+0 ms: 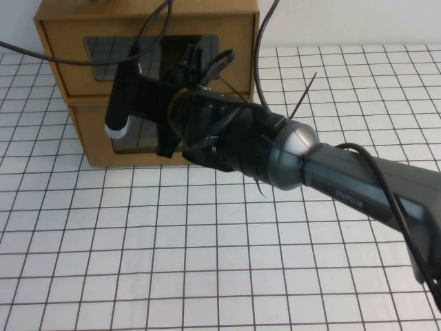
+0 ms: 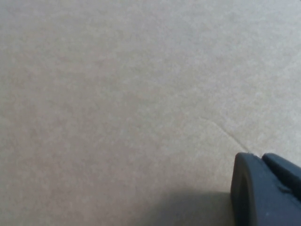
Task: Open the shoe box
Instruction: 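Pull the top drawer of the cardboard box fully open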
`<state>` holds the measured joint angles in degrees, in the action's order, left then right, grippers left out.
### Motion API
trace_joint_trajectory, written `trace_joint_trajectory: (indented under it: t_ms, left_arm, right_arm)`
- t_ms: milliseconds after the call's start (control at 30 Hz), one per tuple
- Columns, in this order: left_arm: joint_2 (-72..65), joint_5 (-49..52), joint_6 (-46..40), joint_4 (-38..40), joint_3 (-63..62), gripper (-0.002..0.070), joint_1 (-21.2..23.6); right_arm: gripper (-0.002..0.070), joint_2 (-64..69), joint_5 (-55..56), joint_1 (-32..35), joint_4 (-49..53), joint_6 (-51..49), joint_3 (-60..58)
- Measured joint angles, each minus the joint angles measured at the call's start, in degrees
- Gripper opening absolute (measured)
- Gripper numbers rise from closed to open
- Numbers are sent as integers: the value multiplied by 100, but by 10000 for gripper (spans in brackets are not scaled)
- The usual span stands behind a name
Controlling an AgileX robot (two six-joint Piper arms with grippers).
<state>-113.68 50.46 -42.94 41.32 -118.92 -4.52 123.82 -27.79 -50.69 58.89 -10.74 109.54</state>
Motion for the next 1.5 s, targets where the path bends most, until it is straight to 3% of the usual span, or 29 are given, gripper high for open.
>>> trace_joint_trajectory:
  t_ms: [333, 733, 1167, 1333, 1500]
  left_arm:
    - [0, 0, 0, 0, 0, -2, 0]
    - [0, 4, 0, 0, 0, -2, 0]
    - [0, 4, 0, 0, 0, -2, 0]
    - [0, 4, 0, 0, 0, -2, 0]
    - [0, 13, 0, 0, 0, -2, 0]
  right_arm:
    - [255, 90, 125, 0, 108, 170, 0]
    - [262, 244, 388, 0, 454, 170, 0]
    - [225, 265, 582, 101, 543, 134, 0]
    - [132, 277, 647, 123, 887, -212, 0]
    - [95, 326, 647, 123, 1315, -397, 0]
